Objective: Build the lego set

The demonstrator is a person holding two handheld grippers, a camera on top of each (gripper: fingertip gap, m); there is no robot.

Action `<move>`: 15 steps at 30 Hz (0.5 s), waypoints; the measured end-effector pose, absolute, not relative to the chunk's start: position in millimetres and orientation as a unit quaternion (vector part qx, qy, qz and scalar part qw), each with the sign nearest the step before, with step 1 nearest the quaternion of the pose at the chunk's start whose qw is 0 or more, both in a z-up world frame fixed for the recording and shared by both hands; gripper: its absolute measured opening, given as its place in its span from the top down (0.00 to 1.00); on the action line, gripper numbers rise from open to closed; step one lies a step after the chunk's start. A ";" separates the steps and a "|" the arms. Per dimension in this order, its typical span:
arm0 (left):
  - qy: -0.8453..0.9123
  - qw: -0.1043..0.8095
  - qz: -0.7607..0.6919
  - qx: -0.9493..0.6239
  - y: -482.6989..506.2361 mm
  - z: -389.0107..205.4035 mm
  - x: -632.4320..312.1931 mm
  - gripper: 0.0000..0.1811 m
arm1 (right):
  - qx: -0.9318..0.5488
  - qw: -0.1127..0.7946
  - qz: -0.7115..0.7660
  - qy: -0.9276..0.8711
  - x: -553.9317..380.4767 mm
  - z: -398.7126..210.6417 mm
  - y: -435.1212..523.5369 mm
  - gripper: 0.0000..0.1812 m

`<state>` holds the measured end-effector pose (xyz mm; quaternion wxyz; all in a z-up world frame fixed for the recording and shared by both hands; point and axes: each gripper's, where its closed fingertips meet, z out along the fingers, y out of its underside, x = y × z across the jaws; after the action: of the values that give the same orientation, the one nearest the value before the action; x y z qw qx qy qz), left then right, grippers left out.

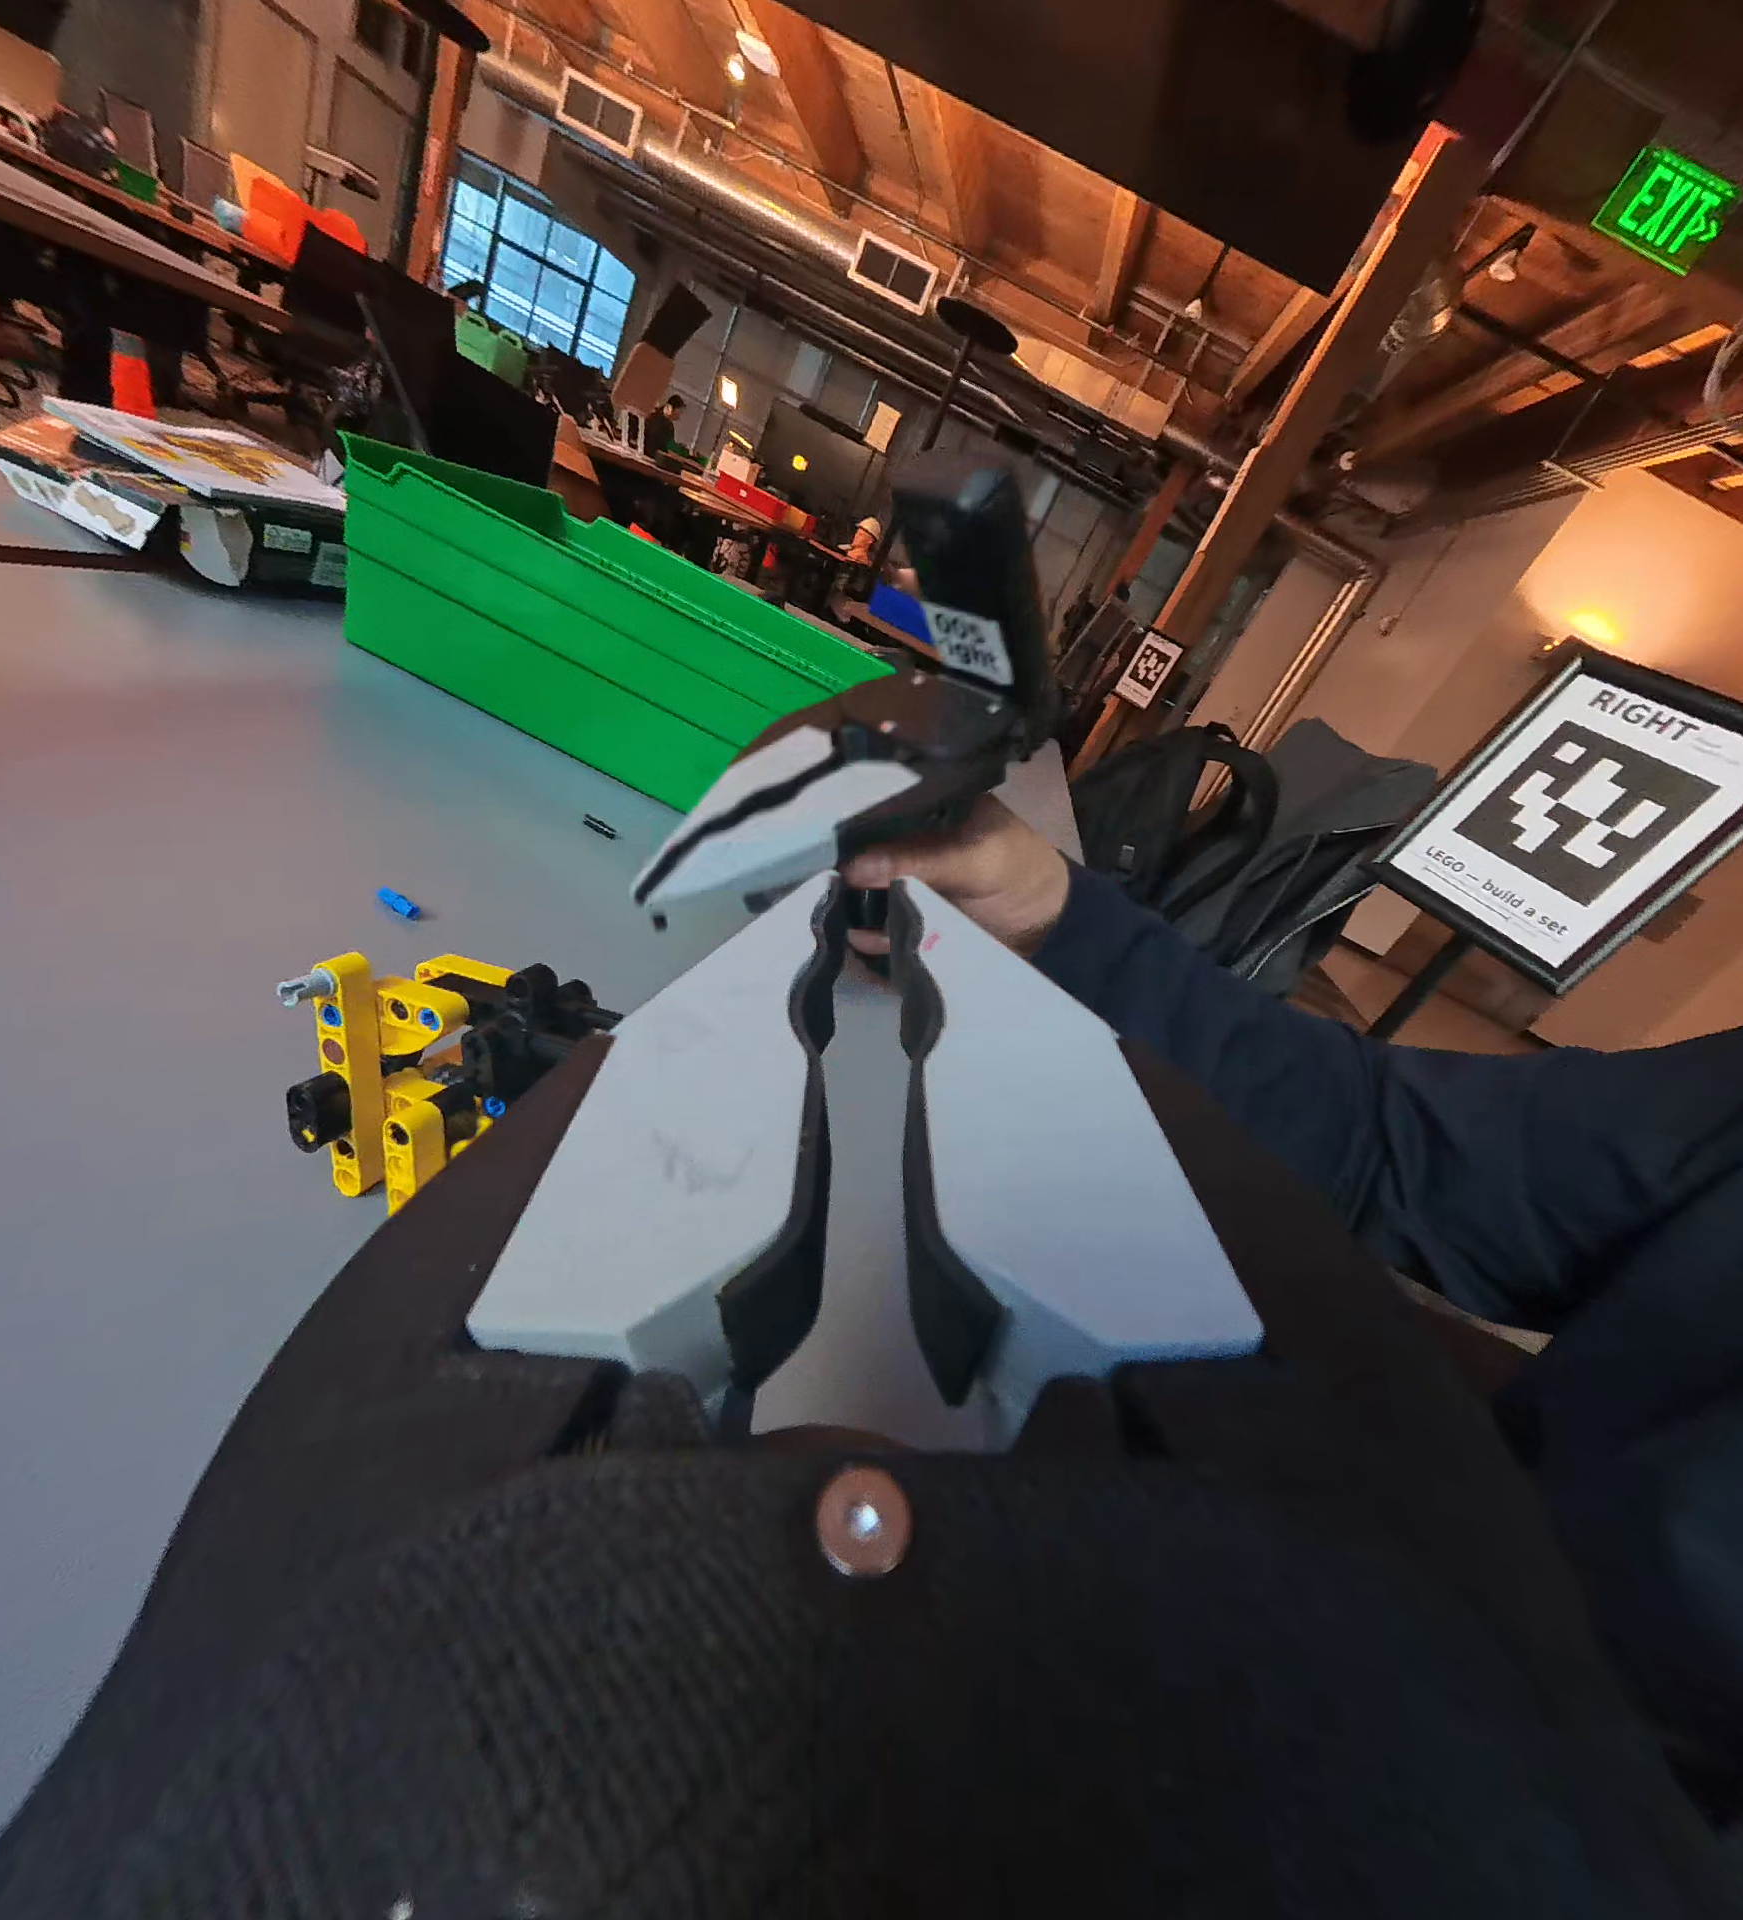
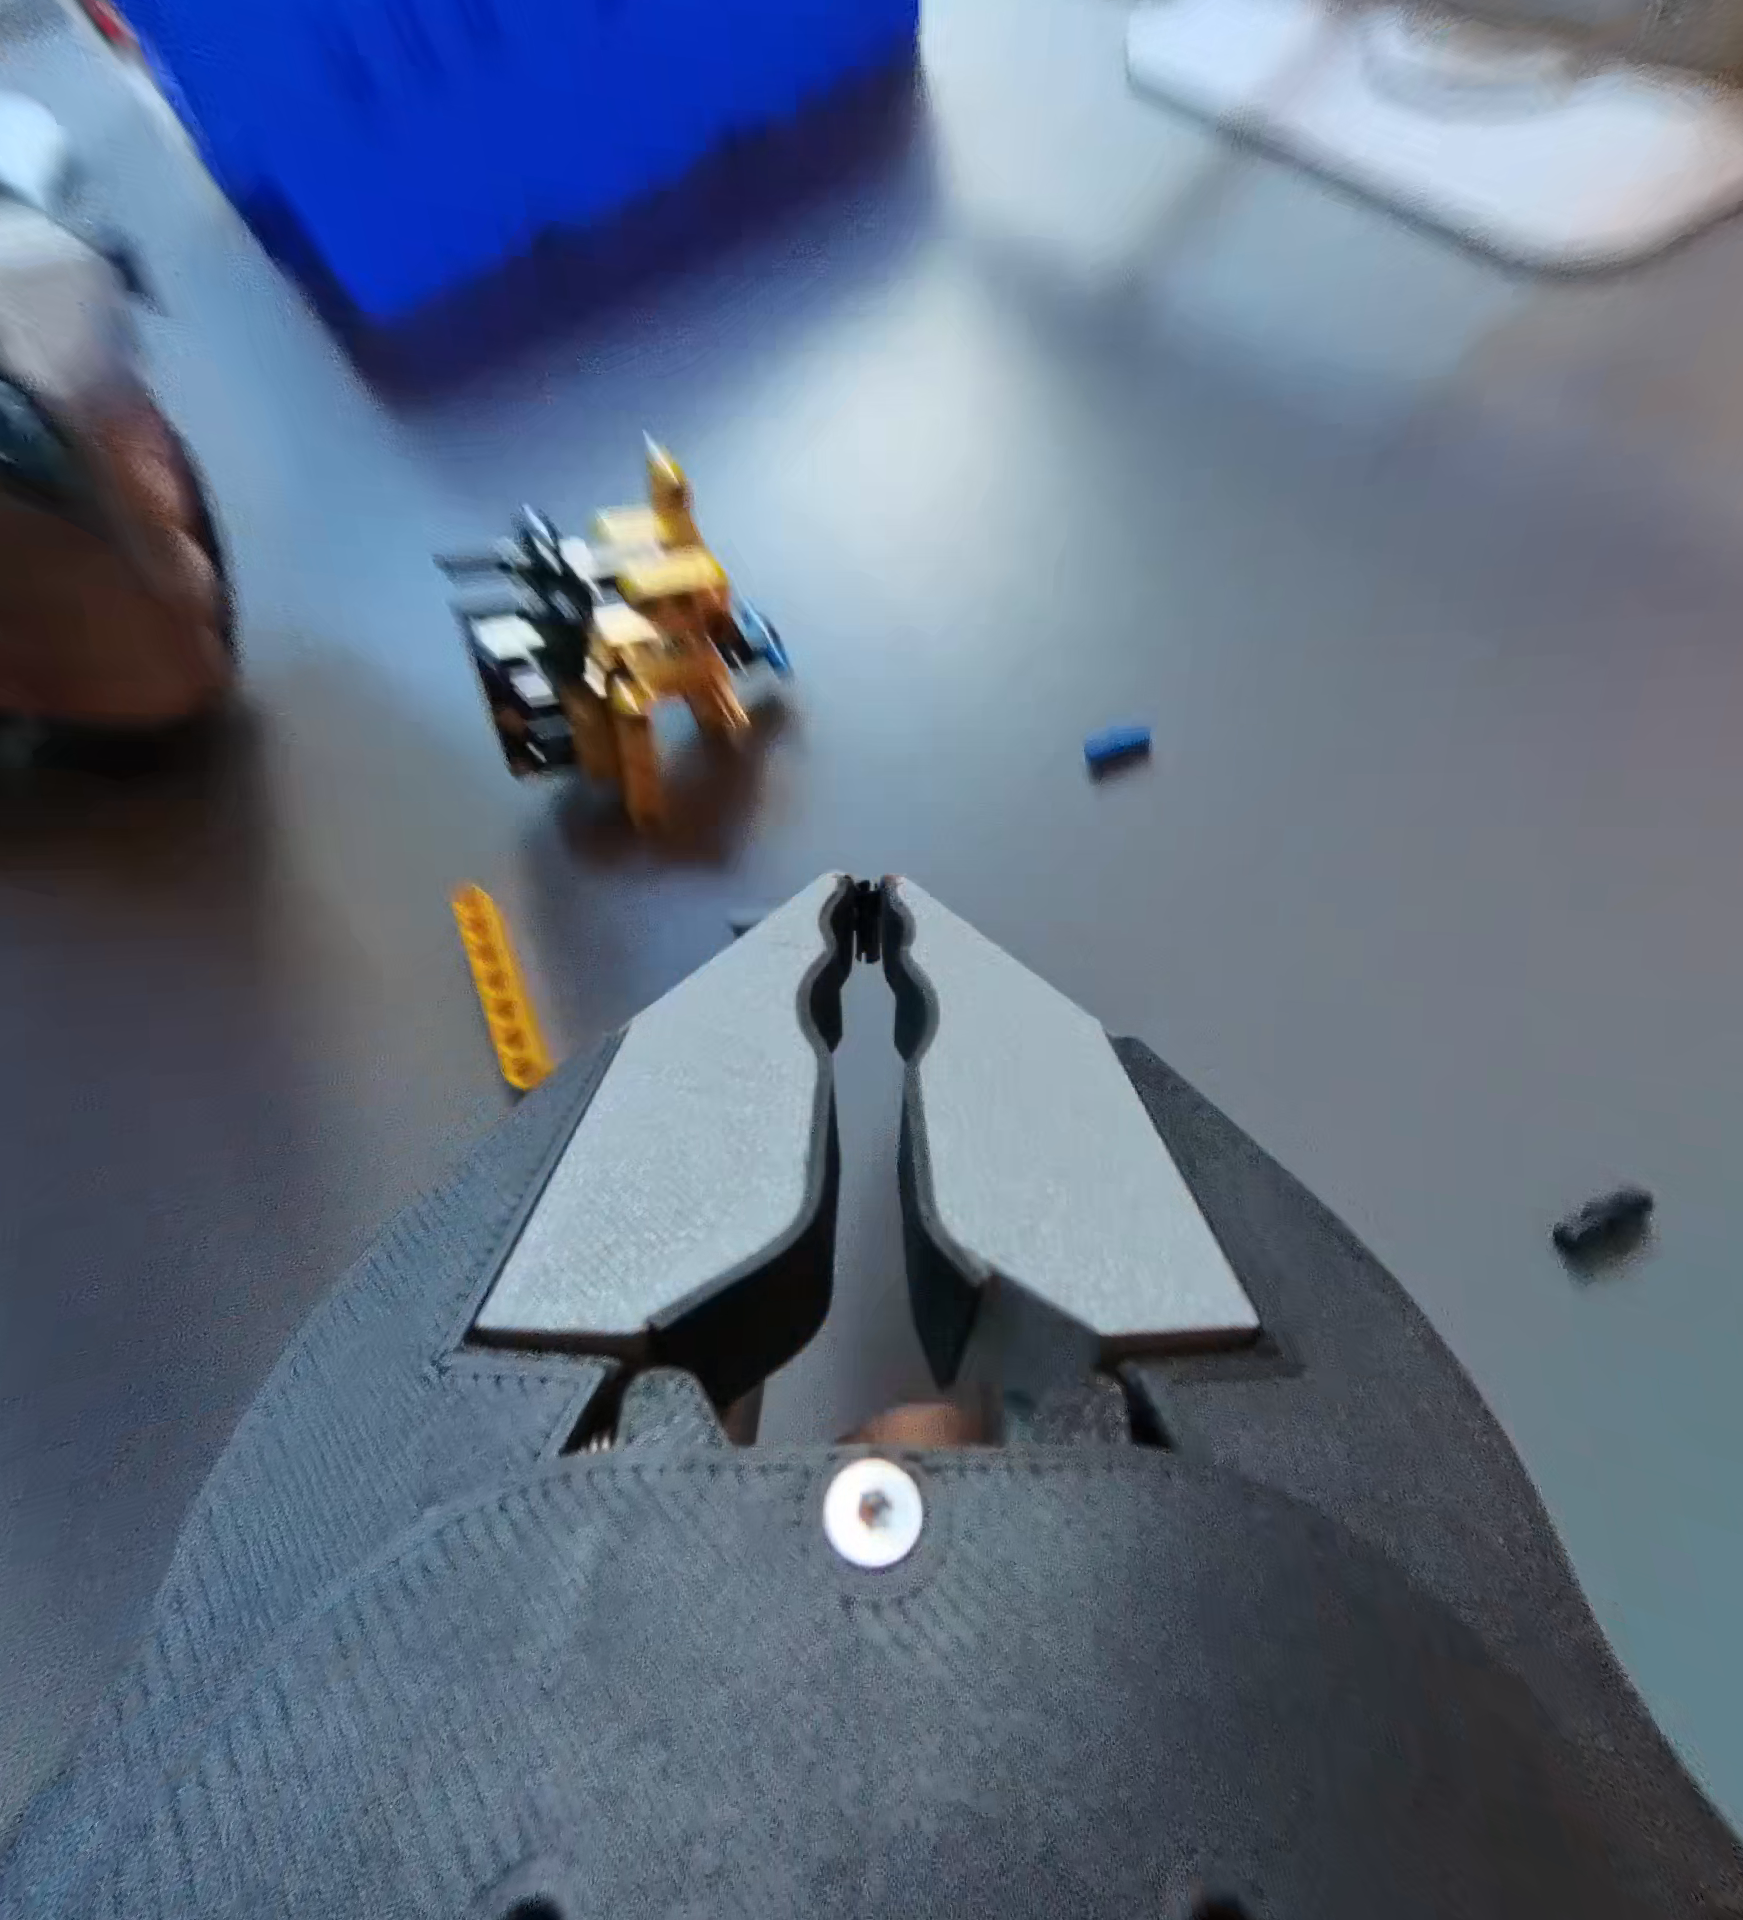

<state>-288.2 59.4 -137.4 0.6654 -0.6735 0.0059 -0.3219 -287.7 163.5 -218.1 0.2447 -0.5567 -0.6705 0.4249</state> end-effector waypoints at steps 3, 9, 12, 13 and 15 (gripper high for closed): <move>0.001 0.650 -0.326 -0.686 63.4 -145.4 -286.0 0.98 | -0.591 0.203 0.352 -0.696 -280.1 -251.9 176.3 0.97; -0.005 0.648 -0.335 -0.684 64.7 -145.7 -287.0 0.97 | -0.556 0.258 0.381 -0.692 -282.5 -221.3 174.3 0.88; -0.011 0.645 -0.343 -0.683 65.0 -146.1 -288.0 0.97 | -0.494 0.254 0.471 -0.686 -280.0 -188.2 147.2 0.86; -0.011 0.644 -0.347 -0.682 65.0 -146.0 -287.1 0.97 | -0.456 0.251 0.507 -0.687 -277.5 -174.3 130.0 0.87; -0.015 0.643 -0.371 -0.669 64.6 -143.3 -284.0 0.97 | -0.387 0.279 0.534 -0.698 -274.6 -155.5 100.4 0.86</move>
<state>-284.0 64.6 -143.3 0.6432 -0.6694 -0.0153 -0.3714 -274.6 100.4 -155.5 0.2793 -0.3874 -0.6980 0.5336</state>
